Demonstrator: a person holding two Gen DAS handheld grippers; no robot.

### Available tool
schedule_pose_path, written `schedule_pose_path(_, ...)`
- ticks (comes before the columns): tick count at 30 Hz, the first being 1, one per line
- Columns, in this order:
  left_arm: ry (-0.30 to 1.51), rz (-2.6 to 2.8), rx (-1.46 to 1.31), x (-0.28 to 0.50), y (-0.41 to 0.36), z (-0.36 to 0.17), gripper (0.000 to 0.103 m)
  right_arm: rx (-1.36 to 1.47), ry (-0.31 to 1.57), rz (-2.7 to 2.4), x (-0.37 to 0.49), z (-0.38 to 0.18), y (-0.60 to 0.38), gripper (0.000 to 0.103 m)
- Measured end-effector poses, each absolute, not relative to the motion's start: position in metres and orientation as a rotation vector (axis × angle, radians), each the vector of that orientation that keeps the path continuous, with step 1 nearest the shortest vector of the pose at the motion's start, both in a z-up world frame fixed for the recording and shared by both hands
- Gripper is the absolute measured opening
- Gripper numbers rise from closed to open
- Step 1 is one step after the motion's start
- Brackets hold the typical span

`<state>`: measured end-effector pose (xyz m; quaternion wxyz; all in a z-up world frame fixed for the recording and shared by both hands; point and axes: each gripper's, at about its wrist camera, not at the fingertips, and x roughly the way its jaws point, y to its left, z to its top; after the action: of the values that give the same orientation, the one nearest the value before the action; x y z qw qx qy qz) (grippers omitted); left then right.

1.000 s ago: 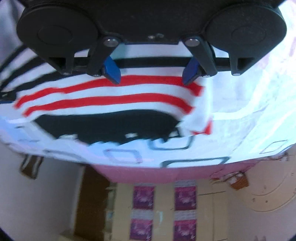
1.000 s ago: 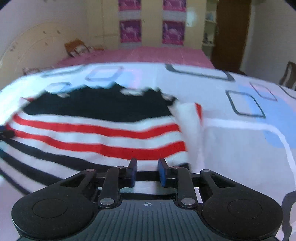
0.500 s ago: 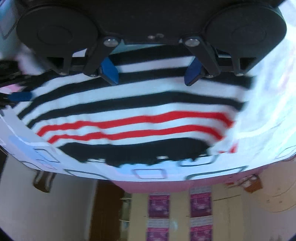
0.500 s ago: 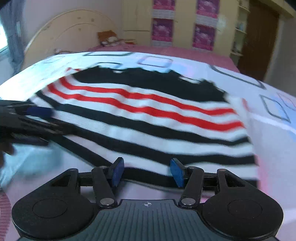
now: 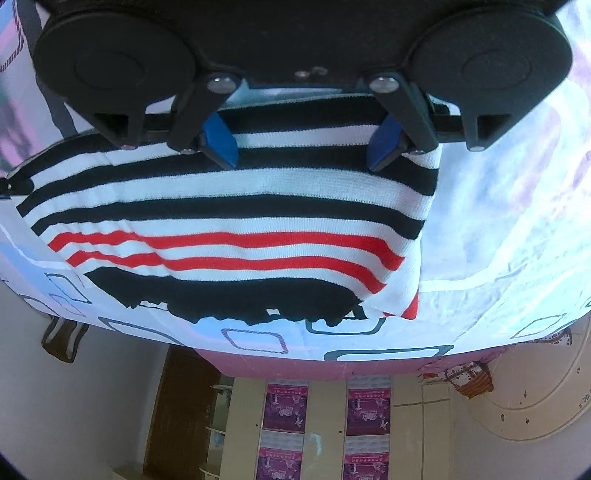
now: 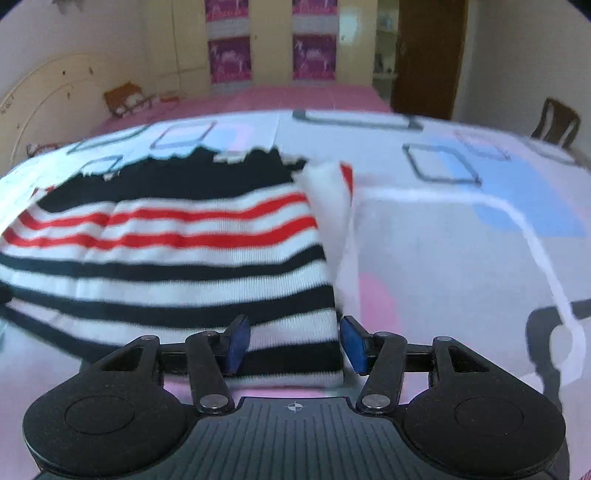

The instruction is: Fold small clothes

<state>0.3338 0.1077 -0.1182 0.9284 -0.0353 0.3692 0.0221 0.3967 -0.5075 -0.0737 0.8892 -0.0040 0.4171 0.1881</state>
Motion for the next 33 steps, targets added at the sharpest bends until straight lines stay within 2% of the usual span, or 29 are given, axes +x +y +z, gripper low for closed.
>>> schedule_pose_path(2, 0.757, 0.041, -0.074, 0.332, 0.11, -0.118, 0.077, -0.046, 0.86, 0.412, 0.389, -0.072, -0.509, 0.034)
schedule_pose_path(4, 0.758, 0.033, -0.069, 0.331, 0.112, -0.119, 0.077, -0.067, 0.872, 0.414, 0.384, -0.077, -0.512, 0.02)
schedule_pose_path(6, 0.758, 0.026, -0.072, 0.331, 0.116, -0.12, 0.077, -0.062, 0.873, 0.413, 0.381, -0.079, -0.516, 0.017)
schedule_pose_path(14, 0.769, 0.045, -0.075, 0.327, 0.126, -0.12, 0.077, -0.104, 0.872, 0.395, 0.377, -0.077, -0.512, 0.017)
schedule_pose_path(18, 0.784, 0.063, -0.045, 0.328, 0.12, -0.119, 0.077, -0.129, 0.738, 0.338, 0.365, -0.057, -0.511, 0.018)
schedule_pose_path(23, 0.796, 0.093, -0.023, 0.33, 0.113, -0.121, 0.078, -0.134, 0.842, 0.399, 0.375, -0.081, -0.501, 0.018)
schedule_pose_path(30, 0.819, 0.119, -0.035, 0.327, 0.112, -0.117, 0.079, -0.146, 0.831, 0.407, 0.375, -0.08, -0.501, 0.018)
schedule_pose_path(31, 0.821, 0.131, -0.042, 0.324, 0.111, -0.113, 0.079, -0.145, 0.829, 0.412, 0.374, -0.078, -0.501, 0.02)
schedule_pose_path(32, 0.818, 0.139, -0.047, 0.32, 0.11, -0.11, 0.082, -0.142, 0.825, 0.41, 0.371, -0.077, -0.502, 0.027)
schedule_pose_path(33, 0.817, 0.147, -0.048, 0.314, 0.108, -0.107, 0.085, -0.135, 0.817, 0.415, 0.368, -0.073, -0.504, 0.047)
